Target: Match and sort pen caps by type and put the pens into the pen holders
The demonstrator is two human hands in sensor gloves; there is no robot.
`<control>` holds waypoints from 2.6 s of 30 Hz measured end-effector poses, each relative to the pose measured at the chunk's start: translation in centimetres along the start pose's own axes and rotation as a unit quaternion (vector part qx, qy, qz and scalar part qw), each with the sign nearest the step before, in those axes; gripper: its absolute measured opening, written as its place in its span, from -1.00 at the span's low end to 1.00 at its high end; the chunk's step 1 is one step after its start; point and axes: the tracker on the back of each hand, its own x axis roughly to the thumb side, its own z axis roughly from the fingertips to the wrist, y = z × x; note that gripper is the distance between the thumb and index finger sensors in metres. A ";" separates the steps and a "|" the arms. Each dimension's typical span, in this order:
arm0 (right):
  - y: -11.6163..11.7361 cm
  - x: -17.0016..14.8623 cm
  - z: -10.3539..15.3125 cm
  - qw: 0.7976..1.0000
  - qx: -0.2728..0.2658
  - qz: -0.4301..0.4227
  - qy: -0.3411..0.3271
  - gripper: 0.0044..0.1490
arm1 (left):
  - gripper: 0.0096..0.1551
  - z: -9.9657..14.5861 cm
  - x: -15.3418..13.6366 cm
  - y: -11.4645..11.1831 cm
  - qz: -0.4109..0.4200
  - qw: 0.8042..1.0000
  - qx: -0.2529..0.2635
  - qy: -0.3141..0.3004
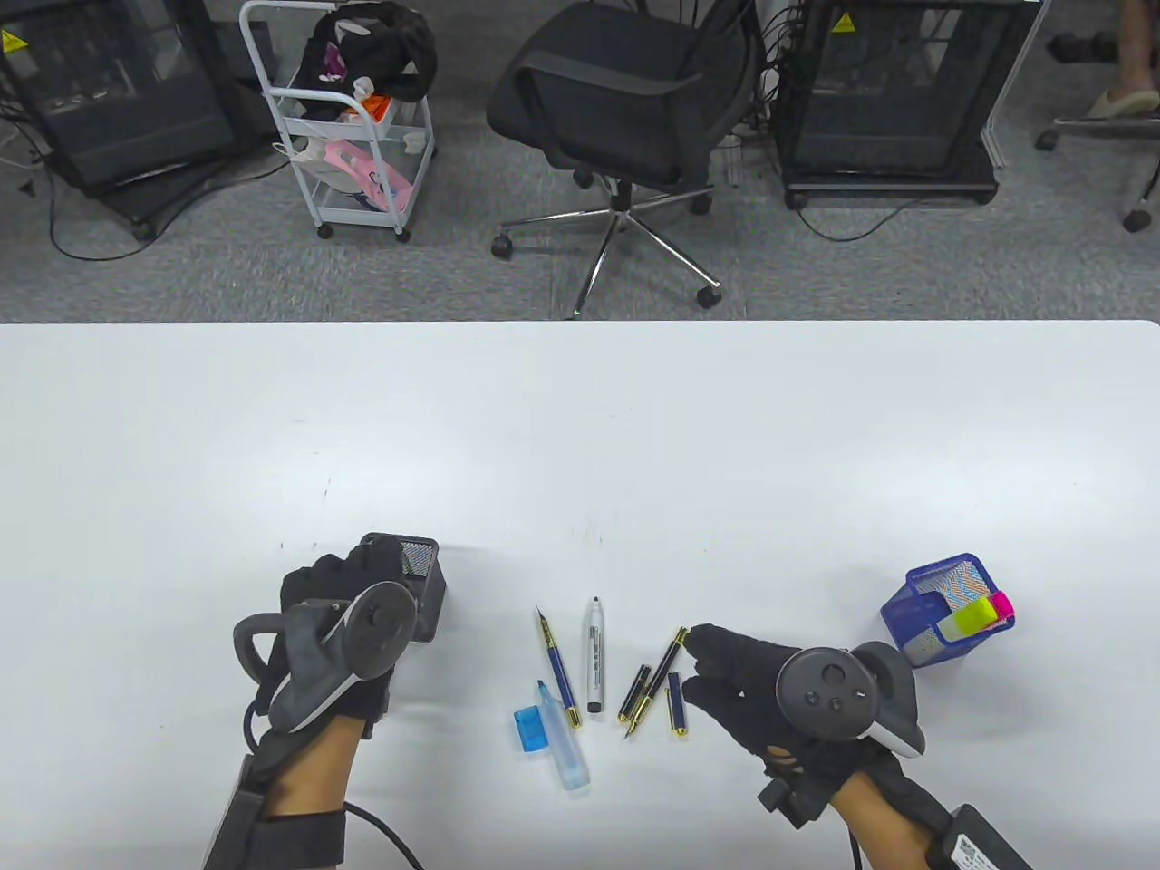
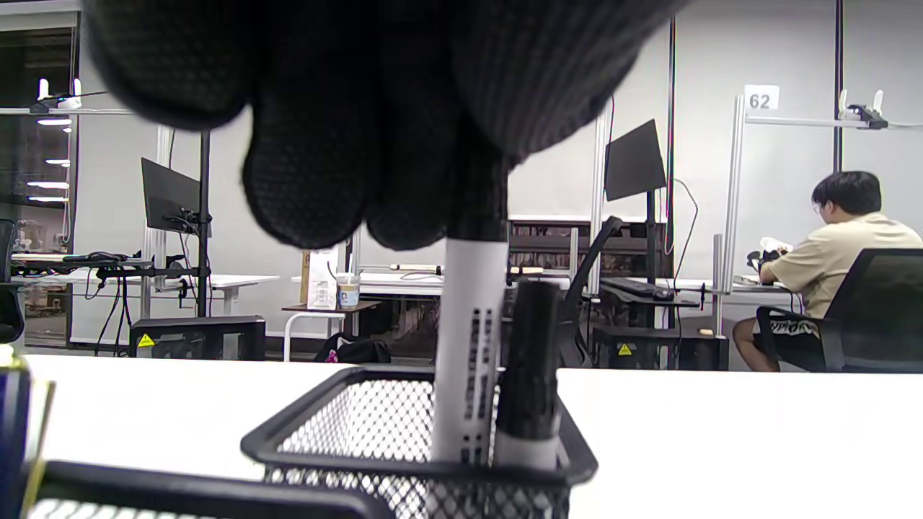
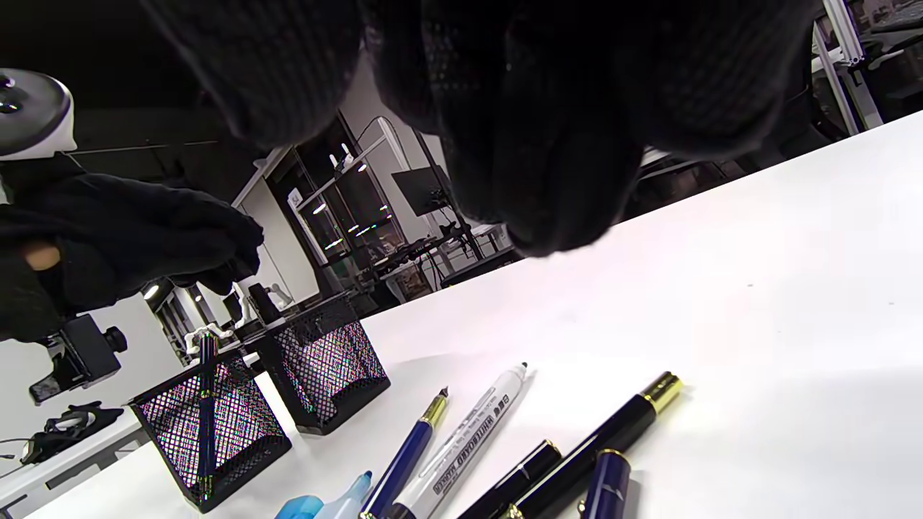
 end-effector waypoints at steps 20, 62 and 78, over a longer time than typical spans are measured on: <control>0.0 0.0 -0.1 0.999 0.007 0.036 0.003 -0.24 | -0.52 0.3 0.3 2.1 0.002 1.000 0.003 0.015; -0.5 -0.9 -0.1 0.998 0.005 0.055 0.026 -0.19 | -0.22 -2.4 15.1 -11.0 -0.073 0.956 -0.278 0.053; -0.2 -1.0 -0.3 0.997 0.015 0.069 0.033 -0.19 | -0.25 -3.3 14.8 -12.1 -0.037 0.944 -0.287 0.156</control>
